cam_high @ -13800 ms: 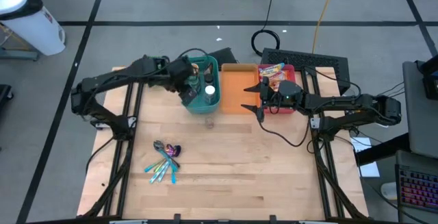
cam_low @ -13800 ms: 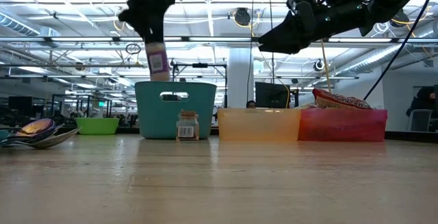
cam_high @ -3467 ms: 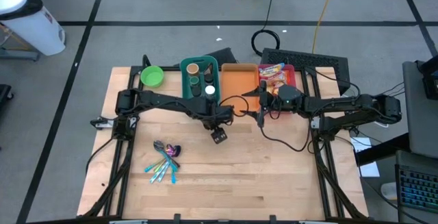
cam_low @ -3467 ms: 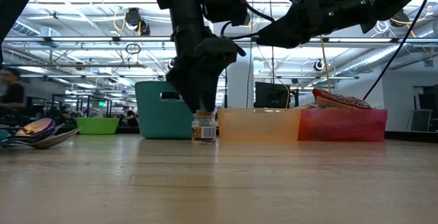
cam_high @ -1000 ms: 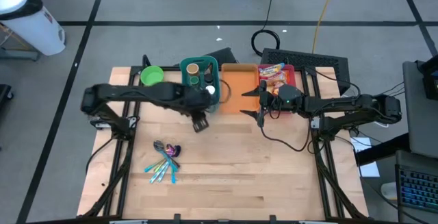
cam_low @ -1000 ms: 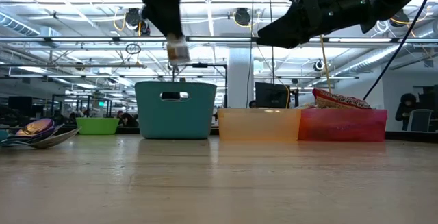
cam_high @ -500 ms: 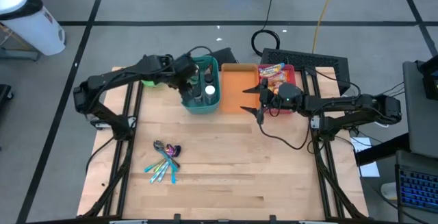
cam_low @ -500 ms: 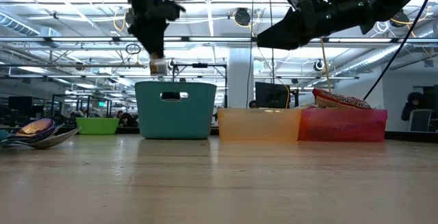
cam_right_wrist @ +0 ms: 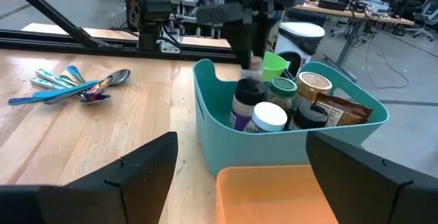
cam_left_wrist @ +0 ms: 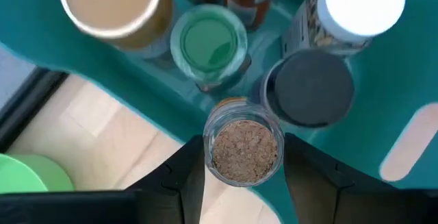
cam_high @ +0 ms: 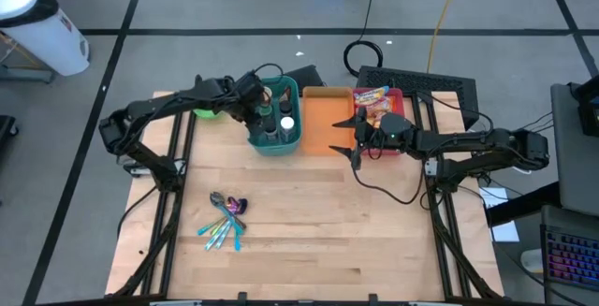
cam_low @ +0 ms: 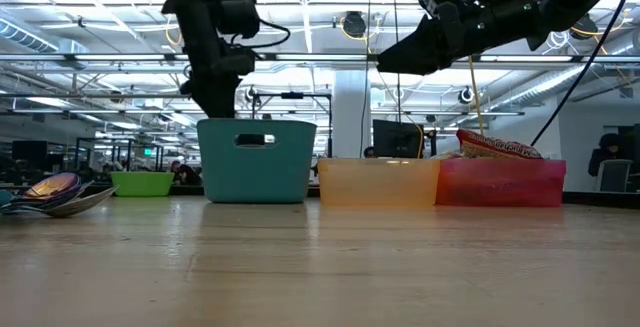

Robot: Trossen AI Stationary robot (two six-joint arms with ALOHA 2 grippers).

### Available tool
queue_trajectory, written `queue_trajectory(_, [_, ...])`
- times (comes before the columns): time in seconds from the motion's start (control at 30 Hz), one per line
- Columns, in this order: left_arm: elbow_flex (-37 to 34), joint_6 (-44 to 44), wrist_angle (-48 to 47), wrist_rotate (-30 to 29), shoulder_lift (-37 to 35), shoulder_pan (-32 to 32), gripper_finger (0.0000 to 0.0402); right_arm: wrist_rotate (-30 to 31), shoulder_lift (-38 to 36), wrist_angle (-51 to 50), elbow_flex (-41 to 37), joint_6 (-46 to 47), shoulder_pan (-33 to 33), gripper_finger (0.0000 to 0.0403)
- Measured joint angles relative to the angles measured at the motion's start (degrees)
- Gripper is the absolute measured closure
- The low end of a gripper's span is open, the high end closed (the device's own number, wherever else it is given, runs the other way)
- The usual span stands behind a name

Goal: Pick & Place Food Item
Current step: Put the brown seasoning bottle into the green bin

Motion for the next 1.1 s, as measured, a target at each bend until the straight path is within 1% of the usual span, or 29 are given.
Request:
queue_trajectory(0.2, [-3.9, -0.8, 7.7, 2.6, 0.0, -0.6, 0.0237, 0.0, 0.0, 0.0, 0.0, -0.2, 0.0, 0.0085])
queue_trajectory(0.27, [-4.7, -1.2, 9.1, 2.8, 1.0, -1.2, 0.0237, 0.0, 0.0, 0.0, 0.0, -0.2, 0.0, 0.0085])
queue_trajectory(0.57, [-5.1, -0.8, 10.6, 1.2, 9.2, -2.7, 0.0237, 0.0, 0.0, 0.0, 0.0, -0.2, 0.0, 0.0085])
queue_trajectory(0.63, [-5.0, -1.0, 11.4, 2.1, 11.0, -3.1, 0.0237, 0.0, 0.0, 0.0, 0.0, -0.2, 0.0, 0.0085])
queue_trajectory(0.8, [-4.7, -1.8, 13.1, 2.4, 12.8, -3.9, 0.0234, 0.0, 0.0, 0.0, 0.0, -0.2, 0.0, 0.0085])
queue_trajectory(0.87, [-4.7, -1.7, 13.0, 2.7, 12.6, -4.0, 0.0206, 0.0, 0.0, 0.0, 0.0, -0.2, 0.0, 0.0085])
queue_trajectory(0.97, [-5.0, -2.4, 12.7, 2.9, 11.6, -4.0, 0.0143, 0.0, 0.0, -0.1, 0.0, -0.2, 0.0, 0.0085])
queue_trajectory(1.03, [-5.0, -2.6, 12.6, 2.2, 10.7, -4.0, 0.0106, 0.0, 0.0, -0.1, 0.0, -0.2, 0.0, 0.0085])
queue_trajectory(1.1, [-5.1, -2.6, 12.4, 1.0, 9.7, -4.0, 0.0078, 0.0, 0.0, -0.1, 0.0, 0.0, 0.0, 0.0085])
